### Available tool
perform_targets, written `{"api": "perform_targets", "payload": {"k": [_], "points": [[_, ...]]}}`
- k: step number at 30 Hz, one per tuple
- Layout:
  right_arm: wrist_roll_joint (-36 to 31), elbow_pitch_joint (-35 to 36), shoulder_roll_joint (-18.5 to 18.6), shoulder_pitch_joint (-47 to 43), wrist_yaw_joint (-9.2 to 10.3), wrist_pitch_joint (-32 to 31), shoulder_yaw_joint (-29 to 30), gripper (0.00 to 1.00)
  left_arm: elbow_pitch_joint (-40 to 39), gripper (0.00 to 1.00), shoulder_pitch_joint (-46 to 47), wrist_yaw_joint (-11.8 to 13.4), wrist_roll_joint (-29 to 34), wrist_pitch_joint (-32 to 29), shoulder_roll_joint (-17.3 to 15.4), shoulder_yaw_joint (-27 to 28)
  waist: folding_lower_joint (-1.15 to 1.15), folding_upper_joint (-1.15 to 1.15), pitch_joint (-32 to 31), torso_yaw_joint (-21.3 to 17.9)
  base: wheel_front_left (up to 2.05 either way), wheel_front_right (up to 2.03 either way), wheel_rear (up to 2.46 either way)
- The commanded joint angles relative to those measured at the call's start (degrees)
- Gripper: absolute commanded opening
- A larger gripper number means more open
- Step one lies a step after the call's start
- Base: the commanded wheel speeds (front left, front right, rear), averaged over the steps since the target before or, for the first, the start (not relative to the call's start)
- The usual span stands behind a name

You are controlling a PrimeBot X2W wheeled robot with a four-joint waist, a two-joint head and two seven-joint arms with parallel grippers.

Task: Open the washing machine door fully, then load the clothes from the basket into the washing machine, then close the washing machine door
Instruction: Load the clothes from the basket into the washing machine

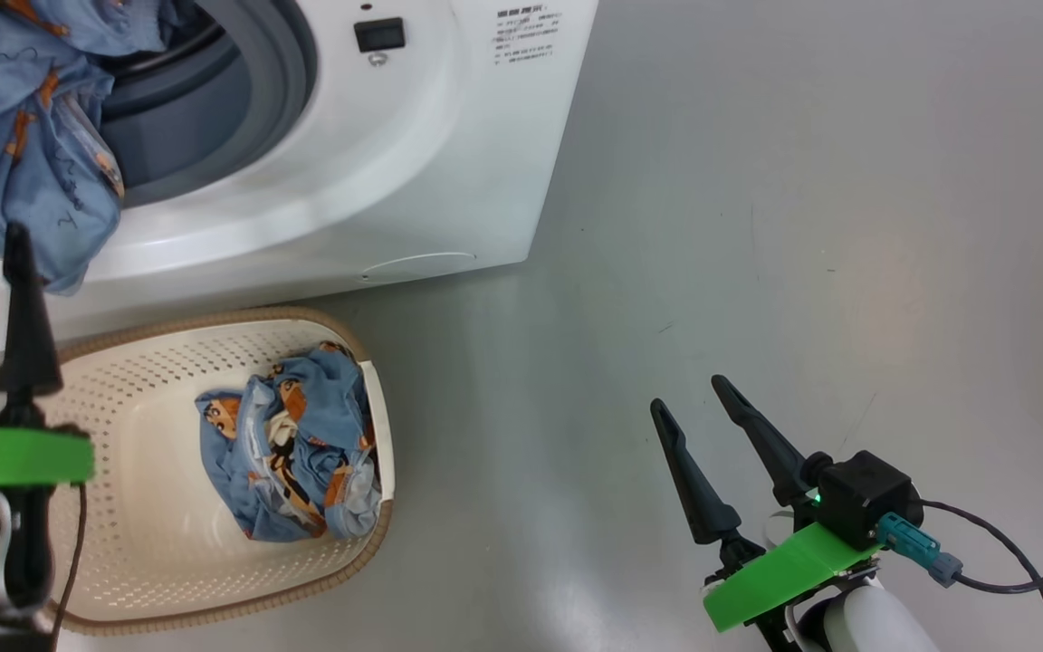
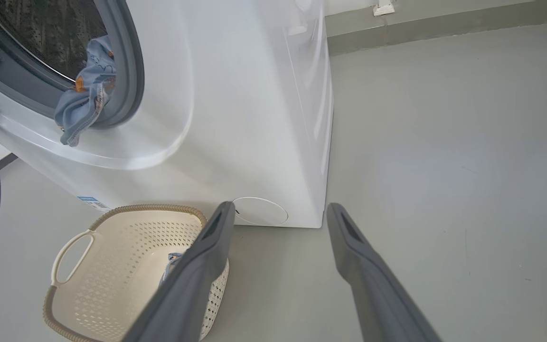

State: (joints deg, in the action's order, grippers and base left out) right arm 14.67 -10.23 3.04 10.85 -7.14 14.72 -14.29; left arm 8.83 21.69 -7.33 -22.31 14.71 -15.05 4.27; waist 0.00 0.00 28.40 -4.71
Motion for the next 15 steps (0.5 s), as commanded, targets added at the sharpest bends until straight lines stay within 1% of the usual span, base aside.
{"api": "perform_targets", "payload": {"k": [1,12,15], "points": [[-0.46,0.92,-0.16,-1.06,-0.35,0.28,-1.52,1.00,-1.67,1.00,-1.54,-0.15,0.78,0.29,-1.60,3.05,0.00,0.00,-0.23,0.04,0.00,0.00,0.00],[-0.90,1.00,-0.16,-1.09,-0.35,0.28,-1.32,1.00,-1.06,1.00,-8.38,-0.15,1.72,0.29,0.61,6.24,0.00,0.00,-1.03,0.00,0.00,0.00,0.00],[-0.97,1.10,-0.16,-1.15,-0.35,0.28,-1.24,1.00,-0.57,1.00,-10.02,-0.15,1.87,0.29,0.97,6.35,0.00,0.00,-1.16,0.04,0.00,0.00,0.00]]}}
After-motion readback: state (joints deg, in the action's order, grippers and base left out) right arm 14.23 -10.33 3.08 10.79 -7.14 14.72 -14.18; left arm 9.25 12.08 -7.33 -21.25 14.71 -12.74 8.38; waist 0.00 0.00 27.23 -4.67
